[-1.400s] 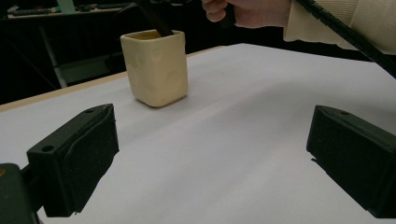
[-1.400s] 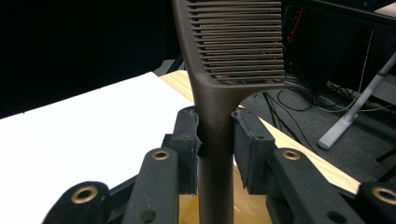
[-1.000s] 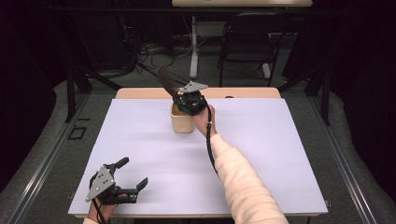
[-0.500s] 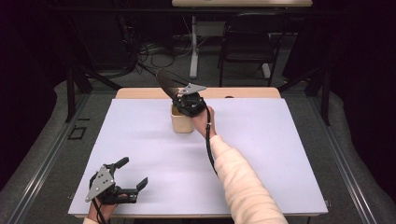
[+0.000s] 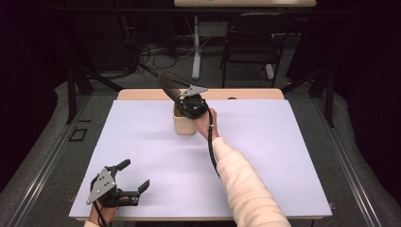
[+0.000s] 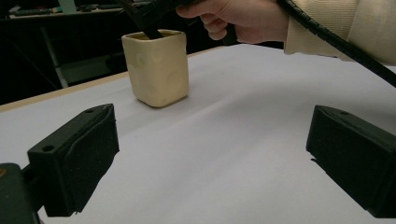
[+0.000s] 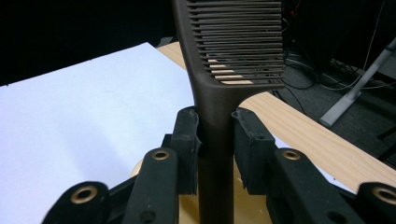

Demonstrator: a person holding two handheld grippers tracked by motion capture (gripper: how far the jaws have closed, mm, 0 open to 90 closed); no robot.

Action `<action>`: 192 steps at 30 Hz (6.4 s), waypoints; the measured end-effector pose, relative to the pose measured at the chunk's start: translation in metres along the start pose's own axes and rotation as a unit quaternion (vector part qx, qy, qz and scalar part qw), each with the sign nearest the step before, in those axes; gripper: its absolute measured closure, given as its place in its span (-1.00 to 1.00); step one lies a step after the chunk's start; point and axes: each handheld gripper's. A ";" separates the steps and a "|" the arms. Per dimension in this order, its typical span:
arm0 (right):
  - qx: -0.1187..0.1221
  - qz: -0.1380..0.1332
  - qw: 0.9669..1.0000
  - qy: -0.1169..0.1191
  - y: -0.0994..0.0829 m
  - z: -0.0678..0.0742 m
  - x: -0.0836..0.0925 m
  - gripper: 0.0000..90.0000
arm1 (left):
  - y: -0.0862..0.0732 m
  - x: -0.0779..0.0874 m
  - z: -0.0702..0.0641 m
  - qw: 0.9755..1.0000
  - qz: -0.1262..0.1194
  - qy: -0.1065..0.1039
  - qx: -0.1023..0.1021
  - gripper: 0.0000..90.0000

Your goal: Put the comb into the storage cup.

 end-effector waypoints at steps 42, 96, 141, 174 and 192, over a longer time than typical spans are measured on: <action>0.019 0.060 0.998 -0.016 -0.003 -0.001 -0.007 0.50 | 0.000 0.000 0.000 1.000 -0.001 0.001 0.000 -0.95; 0.012 0.116 0.992 0.038 0.003 -0.014 0.089 -0.95 | 0.002 -0.004 -0.001 1.000 0.001 -0.003 -0.004 -0.95; -0.009 0.128 0.991 0.027 -0.086 -0.038 0.186 -1.00 | 0.002 -0.004 -0.001 1.000 0.002 -0.006 -0.005 -0.95; -0.028 0.121 0.992 0.009 -0.145 -0.040 0.230 -1.00 | 0.001 -0.005 -0.001 1.000 0.003 -0.007 -0.003 -0.95; -0.031 0.123 0.992 0.004 -0.172 -0.041 0.244 -1.00 | 0.001 -0.005 -0.001 1.000 0.005 -0.007 -0.004 -0.95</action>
Point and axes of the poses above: each handheld gripper's, and its own axes: x roughly backward along the jaws, y roughly out of its top, z roughly to its left, and after that the axes turned 15 degrees about -x, right-handed
